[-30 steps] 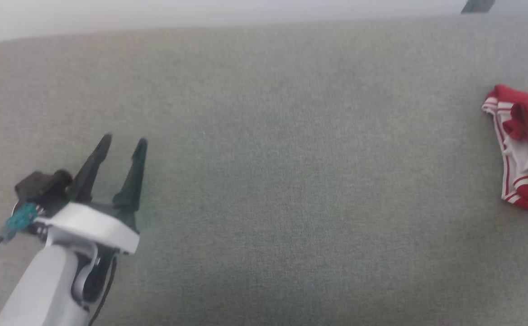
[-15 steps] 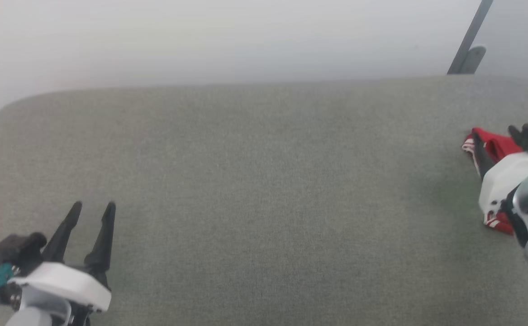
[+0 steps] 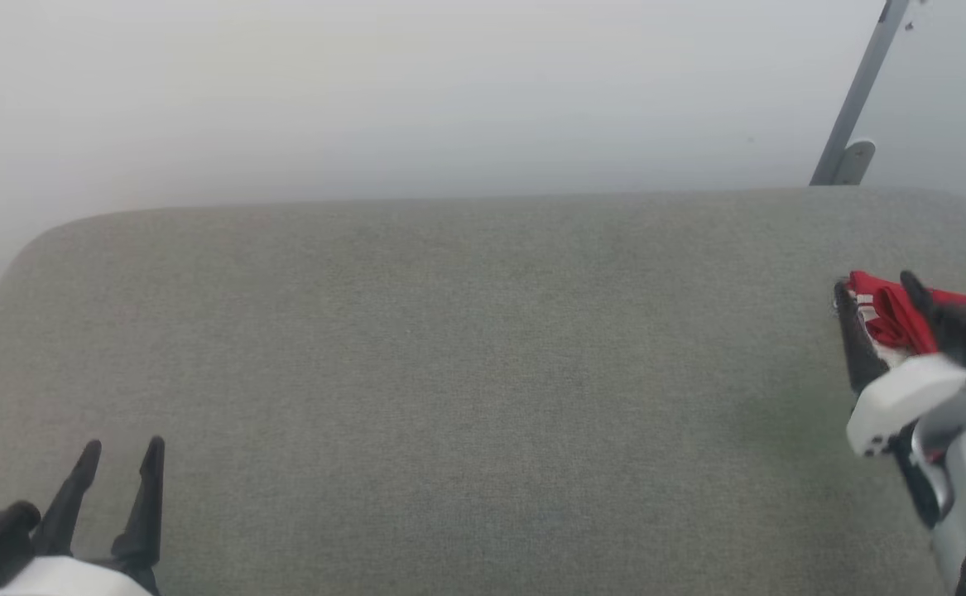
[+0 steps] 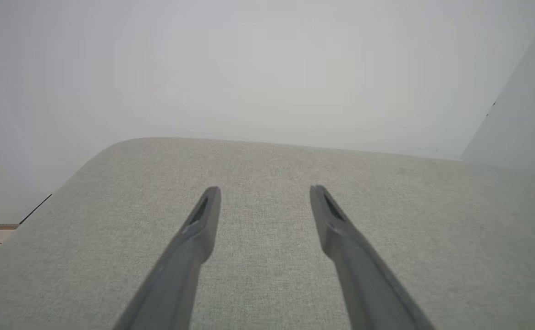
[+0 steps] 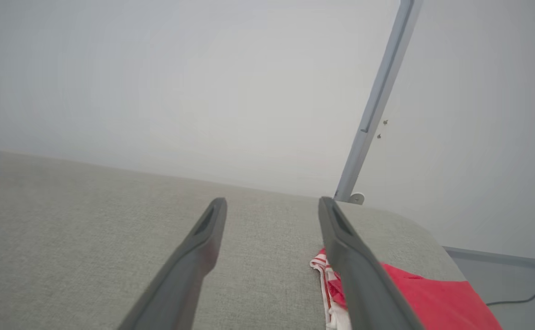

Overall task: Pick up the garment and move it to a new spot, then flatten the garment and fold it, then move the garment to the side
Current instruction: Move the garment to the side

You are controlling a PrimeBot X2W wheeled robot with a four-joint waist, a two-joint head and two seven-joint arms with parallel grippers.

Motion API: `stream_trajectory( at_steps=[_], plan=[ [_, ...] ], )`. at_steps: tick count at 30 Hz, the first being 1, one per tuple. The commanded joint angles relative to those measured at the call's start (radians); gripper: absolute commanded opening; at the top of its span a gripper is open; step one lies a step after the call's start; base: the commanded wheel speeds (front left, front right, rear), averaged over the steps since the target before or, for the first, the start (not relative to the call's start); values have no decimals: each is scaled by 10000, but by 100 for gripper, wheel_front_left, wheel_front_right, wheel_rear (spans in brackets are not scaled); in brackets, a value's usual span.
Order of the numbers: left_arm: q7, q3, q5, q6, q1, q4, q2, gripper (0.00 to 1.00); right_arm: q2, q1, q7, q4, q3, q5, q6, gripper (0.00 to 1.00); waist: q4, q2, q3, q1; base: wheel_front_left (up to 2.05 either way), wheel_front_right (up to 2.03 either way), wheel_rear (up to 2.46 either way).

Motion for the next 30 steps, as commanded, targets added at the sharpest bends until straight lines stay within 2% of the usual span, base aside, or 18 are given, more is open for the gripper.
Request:
stream_trajectory(
  at_steps=[1,7,15,22,30],
  plan=[
    [-40,64,17,-16,119,-35,-31,100,88,171,-46,-120,-45,-88,-18,100,31,-1,-27,0,0,0,0],
    [-40,372,111,-16,526,-220,-137,100,844,1643,-49,-1664,-831,-777,-18,100,185,-1,-159,0,0,0,0],
    [-40,499,308,-16,953,-498,-261,100,1745,3070,-48,-2995,-1477,-1412,-18,100,351,-1,-267,0,0,0,0],
    [-40,599,291,-16,1115,-540,-315,100,2270,4043,-49,-3909,-1909,-1634,-18,100,436,-1,-298,0,0,0,0],
    [-40,641,190,-16,1228,-628,-282,100,2559,4732,-49,-4346,-1821,-1744,-18,100,365,-1,-270,0,0,0,0]
  ],
)
